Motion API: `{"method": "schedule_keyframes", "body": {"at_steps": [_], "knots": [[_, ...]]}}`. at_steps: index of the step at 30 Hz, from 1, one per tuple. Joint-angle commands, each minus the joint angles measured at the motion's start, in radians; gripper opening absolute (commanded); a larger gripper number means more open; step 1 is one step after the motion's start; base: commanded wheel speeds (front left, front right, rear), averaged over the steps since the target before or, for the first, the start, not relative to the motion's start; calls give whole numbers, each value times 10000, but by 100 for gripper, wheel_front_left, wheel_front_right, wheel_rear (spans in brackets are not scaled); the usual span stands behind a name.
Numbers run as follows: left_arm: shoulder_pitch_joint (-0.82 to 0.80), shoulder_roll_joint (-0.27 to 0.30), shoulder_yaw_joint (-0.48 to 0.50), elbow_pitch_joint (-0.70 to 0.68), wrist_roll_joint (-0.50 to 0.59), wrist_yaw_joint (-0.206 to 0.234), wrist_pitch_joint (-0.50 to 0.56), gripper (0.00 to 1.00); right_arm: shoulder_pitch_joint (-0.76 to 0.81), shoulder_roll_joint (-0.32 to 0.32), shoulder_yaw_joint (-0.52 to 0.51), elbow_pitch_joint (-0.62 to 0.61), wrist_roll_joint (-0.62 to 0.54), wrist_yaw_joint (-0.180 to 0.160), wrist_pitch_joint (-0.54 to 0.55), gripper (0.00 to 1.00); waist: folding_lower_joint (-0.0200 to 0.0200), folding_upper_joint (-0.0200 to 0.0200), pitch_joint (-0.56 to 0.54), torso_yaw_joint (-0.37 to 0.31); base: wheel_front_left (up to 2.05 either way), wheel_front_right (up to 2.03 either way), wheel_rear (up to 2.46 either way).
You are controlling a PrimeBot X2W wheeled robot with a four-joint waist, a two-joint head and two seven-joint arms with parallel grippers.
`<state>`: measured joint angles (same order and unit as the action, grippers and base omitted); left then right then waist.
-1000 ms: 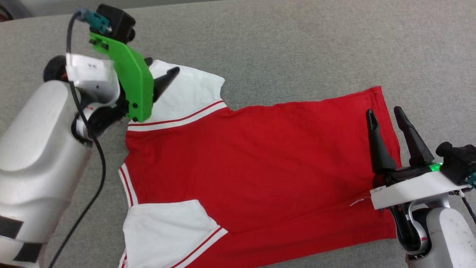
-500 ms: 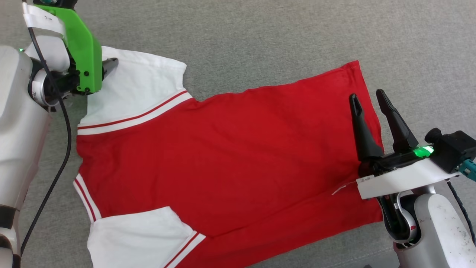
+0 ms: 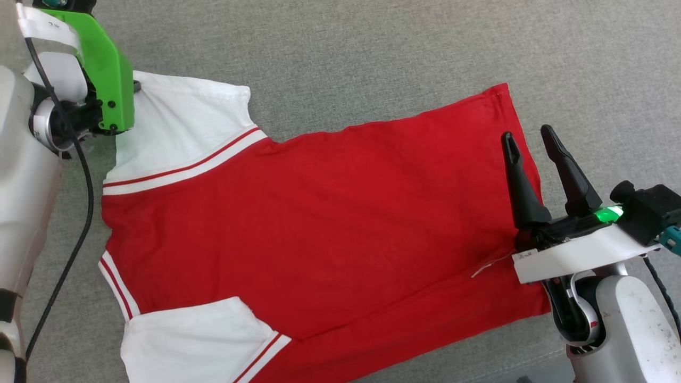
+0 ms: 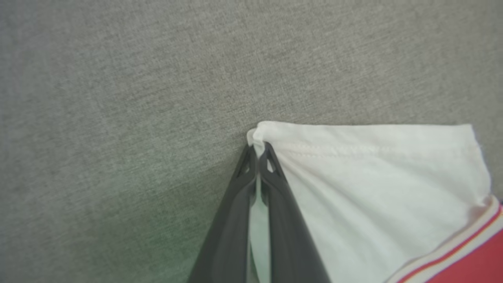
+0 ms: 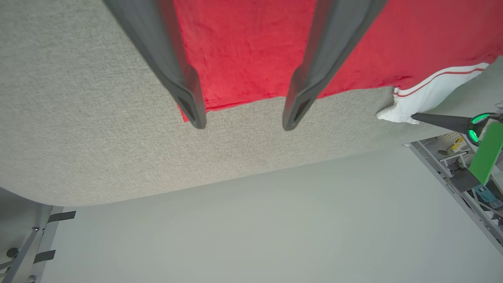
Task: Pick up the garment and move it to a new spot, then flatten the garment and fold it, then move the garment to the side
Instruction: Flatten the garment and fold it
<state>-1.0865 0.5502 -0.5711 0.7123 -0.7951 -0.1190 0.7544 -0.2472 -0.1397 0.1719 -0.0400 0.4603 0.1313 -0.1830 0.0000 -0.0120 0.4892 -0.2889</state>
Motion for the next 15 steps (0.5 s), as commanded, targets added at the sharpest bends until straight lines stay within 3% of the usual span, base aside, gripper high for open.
{"method": "schedule_keyframes", "body": {"at_steps": [1, 8, 15], "knots": [[477, -128, -94, 175, -104, -20, -183, 0, -92, -48, -38, -43, -94, -6, 49, 100, 0, 120, -89, 64, 0, 0, 0], [774, -240, -60, -253, -262, -90, -1592, 0, 30, -231, -391, 58, -422, -6, 490, 100, 0, 120, -730, 432, 0, 0, 0], [1327, -26, -261, -1651, -394, -112, -2557, 0, 178, -836, -657, 6, -823, -6, 2296, 100, 0, 120, -1417, 1054, 0, 0, 0]]}}
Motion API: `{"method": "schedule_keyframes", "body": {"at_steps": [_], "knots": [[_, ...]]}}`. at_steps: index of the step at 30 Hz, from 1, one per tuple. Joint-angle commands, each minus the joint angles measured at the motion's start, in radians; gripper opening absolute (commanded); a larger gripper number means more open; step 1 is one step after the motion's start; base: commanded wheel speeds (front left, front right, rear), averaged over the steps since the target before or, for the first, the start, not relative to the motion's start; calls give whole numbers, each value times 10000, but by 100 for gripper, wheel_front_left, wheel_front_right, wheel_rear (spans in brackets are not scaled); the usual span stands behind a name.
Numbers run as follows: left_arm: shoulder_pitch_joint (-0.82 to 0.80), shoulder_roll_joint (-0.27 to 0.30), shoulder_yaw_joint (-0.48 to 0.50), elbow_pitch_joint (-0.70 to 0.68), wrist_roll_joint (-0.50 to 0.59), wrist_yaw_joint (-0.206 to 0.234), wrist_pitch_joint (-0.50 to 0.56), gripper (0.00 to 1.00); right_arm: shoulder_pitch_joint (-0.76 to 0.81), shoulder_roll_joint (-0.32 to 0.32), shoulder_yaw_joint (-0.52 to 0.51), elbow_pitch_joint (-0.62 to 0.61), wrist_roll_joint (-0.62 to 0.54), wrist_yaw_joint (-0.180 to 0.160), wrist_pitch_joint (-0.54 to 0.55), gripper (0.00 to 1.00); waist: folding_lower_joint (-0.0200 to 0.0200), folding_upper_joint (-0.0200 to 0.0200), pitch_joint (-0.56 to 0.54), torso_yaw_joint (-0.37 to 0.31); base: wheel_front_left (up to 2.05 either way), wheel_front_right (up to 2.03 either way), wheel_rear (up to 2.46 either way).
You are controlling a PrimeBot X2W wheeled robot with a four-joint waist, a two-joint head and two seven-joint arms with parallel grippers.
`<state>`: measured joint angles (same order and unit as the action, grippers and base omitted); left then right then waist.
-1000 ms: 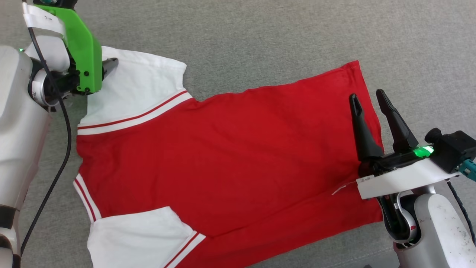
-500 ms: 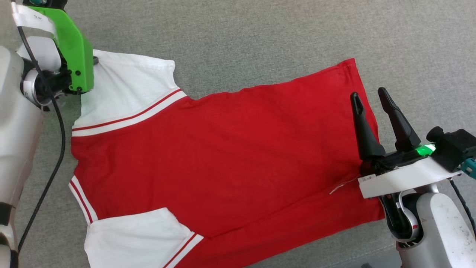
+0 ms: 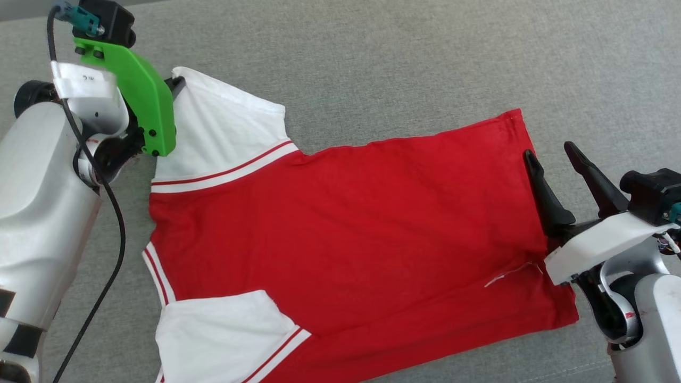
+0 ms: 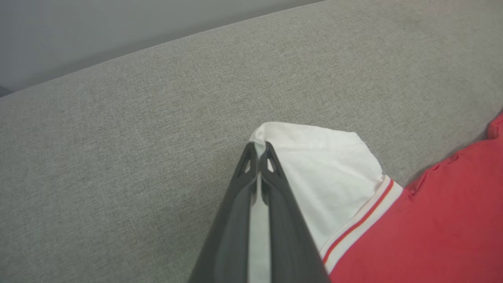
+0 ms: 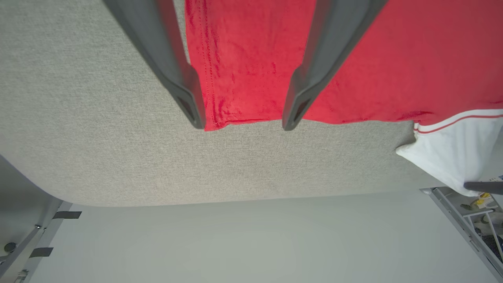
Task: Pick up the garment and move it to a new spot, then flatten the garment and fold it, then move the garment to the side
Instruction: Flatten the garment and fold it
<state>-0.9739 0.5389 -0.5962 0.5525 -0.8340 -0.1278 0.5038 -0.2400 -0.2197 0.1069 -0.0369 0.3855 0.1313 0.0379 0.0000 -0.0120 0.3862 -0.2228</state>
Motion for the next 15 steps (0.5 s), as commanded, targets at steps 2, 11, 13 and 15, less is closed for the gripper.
{"method": "schedule_keyframes", "body": {"at_steps": [2, 11, 13, 15], "knots": [[451, 148, -33, -569, -64, -24, -178, 0, 133, -277, -65, -43, -192, -6, 932, 100, 0, 120, -538, 612, 0, 0, 0], [2096, 595, -47, -4648, -279, 853, -21, 0, -1407, -1774, -826, -205, -109, -6, 6902, 100, 0, 120, -188, 1650, 0, 0, 0], [2432, 719, -2, -5643, -205, 1195, -92, 0, -2102, -1931, -704, 364, -177, -6, 8108, 100, 0, 120, 79, 1837, 0, 0, 0], [2497, 749, 1, -6029, -152, 1311, -104, 0, -2452, -1981, -655, 713, -270, -6, 8362, 100, 0, 120, 249, 1947, 0, 0, 0]]}}
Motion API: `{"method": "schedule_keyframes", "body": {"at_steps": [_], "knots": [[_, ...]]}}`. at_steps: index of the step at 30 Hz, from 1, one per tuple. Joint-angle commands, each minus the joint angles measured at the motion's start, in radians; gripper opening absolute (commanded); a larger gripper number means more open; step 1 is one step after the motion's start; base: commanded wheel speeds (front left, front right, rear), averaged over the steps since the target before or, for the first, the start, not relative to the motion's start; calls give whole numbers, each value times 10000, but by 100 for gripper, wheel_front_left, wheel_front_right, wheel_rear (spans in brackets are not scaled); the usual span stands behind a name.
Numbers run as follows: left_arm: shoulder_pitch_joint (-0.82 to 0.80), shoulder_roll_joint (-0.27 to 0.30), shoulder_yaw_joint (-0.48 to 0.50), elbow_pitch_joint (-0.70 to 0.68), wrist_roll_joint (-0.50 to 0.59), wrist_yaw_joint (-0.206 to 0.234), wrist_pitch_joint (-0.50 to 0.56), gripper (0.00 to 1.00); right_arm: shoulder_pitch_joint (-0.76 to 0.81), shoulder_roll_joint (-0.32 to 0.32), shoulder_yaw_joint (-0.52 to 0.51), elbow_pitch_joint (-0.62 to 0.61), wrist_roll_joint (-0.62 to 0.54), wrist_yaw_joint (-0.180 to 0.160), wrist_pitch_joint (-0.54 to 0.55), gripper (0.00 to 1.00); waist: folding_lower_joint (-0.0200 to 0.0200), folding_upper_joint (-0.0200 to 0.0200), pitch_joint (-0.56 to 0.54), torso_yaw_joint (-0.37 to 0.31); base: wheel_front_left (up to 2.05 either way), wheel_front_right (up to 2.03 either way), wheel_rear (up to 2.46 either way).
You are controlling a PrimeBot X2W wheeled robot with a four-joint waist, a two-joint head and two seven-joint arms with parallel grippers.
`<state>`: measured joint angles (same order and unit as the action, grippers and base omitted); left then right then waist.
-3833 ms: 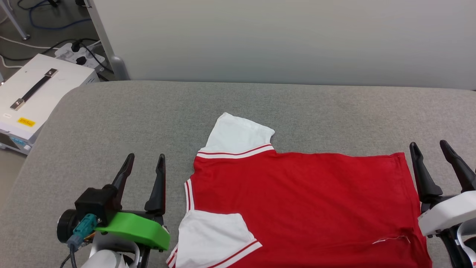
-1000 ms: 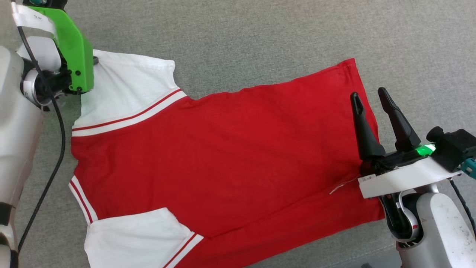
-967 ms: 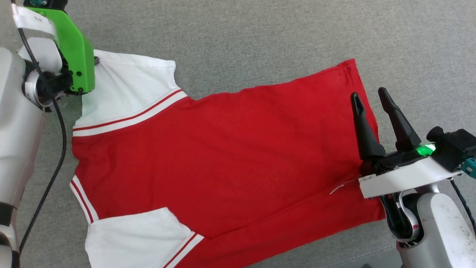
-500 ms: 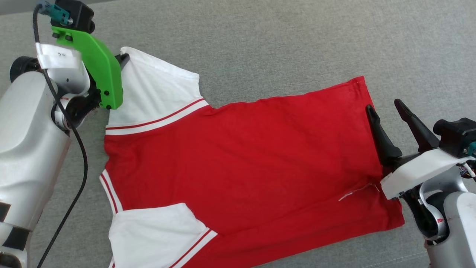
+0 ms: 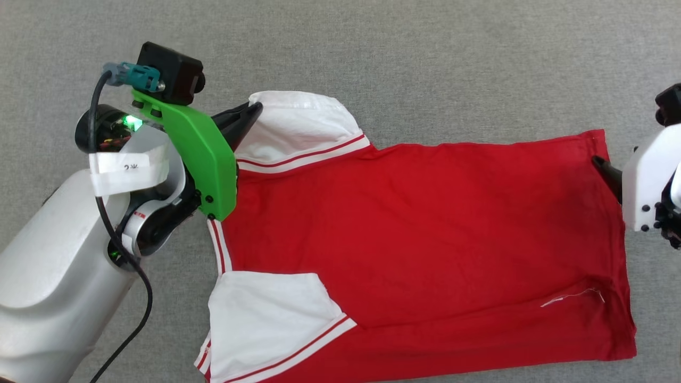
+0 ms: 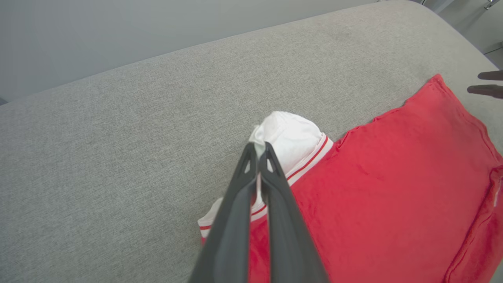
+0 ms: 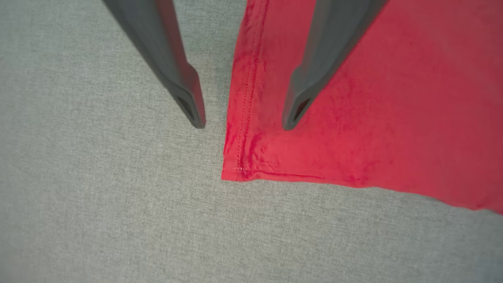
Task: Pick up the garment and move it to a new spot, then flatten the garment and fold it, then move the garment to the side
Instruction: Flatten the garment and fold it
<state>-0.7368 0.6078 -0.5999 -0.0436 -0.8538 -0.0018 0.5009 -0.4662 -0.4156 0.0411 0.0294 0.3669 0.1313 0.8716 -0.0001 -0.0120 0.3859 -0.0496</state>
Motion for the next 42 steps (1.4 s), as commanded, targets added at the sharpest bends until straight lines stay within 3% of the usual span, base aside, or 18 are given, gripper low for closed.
{"method": "schedule_keyframes", "body": {"at_steps": [1, 13, 14, 15, 16, 17, 21, 24, 25, 31, 42], "knots": [[141, 54, 40, -212, 66, 92, -96, 0, -340, -46, 30, 227, -154, -6, 53, 100, 1, 120, 315, 254, 0, 0, 0], [107, -94, -163, -1218, 259, 264, -87, 0, -1390, -254, 570, 2599, -492, -6, -632, 100, 1, 120, 891, 675, 0, 0, 0], [125, -121, -186, -1177, 240, 248, -122, 0, -1373, -285, 989, 2965, -368, -6, -735, 94, 1, 120, 913, 706, 0, 0, 0], [122, -124, -187, -1148, 239, 242, -136, 0, -1357, -316, 1088, 3044, -340, -6, -756, 46, 1, 120, 914, 714, 0, 0, 0], [119, -130, -193, -1120, 242, 237, -147, 0, -1344, -338, 1172, 3117, -307, -6, -788, 29, 1, 120, 909, 720, 0, 0, 0], [113, -140, -202, -1076, 244, 230, -161, 0, -1330, -349, 1253, 3199, -262, -6, -853, 0, 1, 120, 889, 721, 0, 0, 0], [110, -206, -227, -899, 242, 231, -226, 0, -1369, -358, 1372, 3460, -144, -6, -1368, 0, 1, 120, 751, 701, 0, 0, 0], [176, -252, -143, -705, 198, 265, -418, 0, -1462, -324, 1275, 3560, -223, -6, -2211, 0, 1, 120, 560, 686, 0, 0, 0], [338, -242, 28, -447, 132, 304, -735, 0, -1373, -269, 1237, 3581, -293, -6, -3072, 0, 1, 120, 307, 665, 0, 0, 0], [975, -205, 291, -95, 4, 491, -1363, 0, -846, -198, 938, 3451, -141, -6, -4465, 0, 1, 120, -399, 593, 0, 0, 0], [2535, -89, 334, -288, -219, 912, -1967, 0, 817, -98, 276, 2816, 693, -6, -5451, 0, 1, 120, -1819, 646, 0, 0, 0]]}}
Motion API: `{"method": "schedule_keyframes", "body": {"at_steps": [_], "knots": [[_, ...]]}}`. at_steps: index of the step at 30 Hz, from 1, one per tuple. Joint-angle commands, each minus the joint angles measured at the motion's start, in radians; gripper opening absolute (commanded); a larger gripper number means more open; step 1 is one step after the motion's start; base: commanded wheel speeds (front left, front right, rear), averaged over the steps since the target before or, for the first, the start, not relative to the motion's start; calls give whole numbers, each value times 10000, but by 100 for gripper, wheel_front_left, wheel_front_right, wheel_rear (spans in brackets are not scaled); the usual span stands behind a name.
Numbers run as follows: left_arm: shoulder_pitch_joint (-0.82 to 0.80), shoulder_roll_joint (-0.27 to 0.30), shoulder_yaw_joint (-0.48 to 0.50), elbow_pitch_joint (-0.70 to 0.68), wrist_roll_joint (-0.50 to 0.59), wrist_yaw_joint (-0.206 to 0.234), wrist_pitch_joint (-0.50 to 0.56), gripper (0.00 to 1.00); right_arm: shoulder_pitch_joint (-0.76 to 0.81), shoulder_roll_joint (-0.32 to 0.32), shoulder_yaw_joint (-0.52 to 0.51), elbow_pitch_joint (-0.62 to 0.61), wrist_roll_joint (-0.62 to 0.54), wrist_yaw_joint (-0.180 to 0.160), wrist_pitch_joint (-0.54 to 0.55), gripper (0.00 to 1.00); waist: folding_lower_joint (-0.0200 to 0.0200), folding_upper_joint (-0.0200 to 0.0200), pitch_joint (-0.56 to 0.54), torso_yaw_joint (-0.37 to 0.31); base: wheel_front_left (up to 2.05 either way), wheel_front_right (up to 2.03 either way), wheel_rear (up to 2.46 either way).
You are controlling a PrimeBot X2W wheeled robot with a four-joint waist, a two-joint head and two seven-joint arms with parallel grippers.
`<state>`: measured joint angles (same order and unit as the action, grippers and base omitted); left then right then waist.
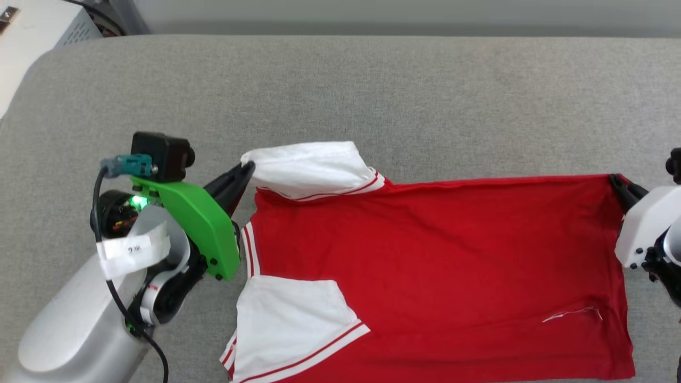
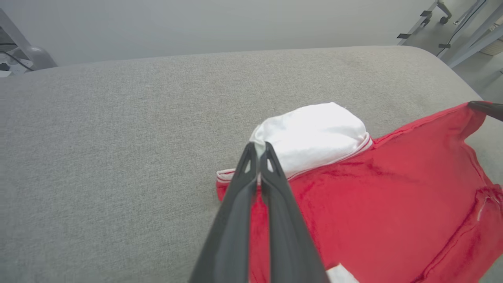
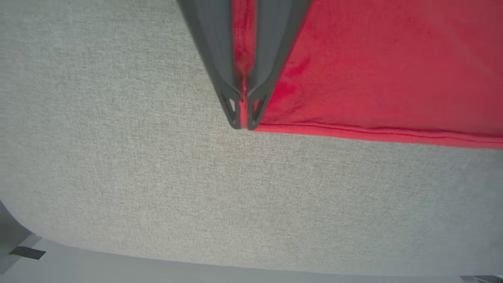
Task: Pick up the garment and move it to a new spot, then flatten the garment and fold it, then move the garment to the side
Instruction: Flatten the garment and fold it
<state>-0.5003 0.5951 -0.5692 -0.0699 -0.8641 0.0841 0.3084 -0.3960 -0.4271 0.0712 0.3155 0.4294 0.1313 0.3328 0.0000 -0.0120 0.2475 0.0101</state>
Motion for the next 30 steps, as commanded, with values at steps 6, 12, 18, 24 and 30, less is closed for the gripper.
{"method": "schedule_keyframes", "body": {"at_steps": [6, 12, 18, 24, 30], "knots": [[1369, 256, -34, -532, -275, 414, -189, 0, 1269, 39, -598, -701, 734, -6, -207, 0, 0, 120, -898, 207, 0, 0, 0], [2785, 495, -234, -1010, -440, 699, -356, 0, 2683, -36, -848, -1467, 1419, -6, -7, 0, 0, 120, -1135, 355, 0, 0, 0], [3882, 642, -420, -1305, -531, 990, -516, 0, 3907, -207, -1082, -1989, 1828, -6, 426, 0, 0, 120, -1311, 496, 0, 0, 0], [4462, 588, -684, -1408, -693, 1010, -492, 0, 4626, -489, -867, -2421, 2097, -6, 1015, 0, 0, 120, -1345, 566, 0, 0, 0], [4592, 496, -1004, -996, -641, 875, -410, 0, 4820, -792, -708, -2449, 1930, -6, 1077, 0, 0, 120, -1339, 602, 0, 0, 0]]}}
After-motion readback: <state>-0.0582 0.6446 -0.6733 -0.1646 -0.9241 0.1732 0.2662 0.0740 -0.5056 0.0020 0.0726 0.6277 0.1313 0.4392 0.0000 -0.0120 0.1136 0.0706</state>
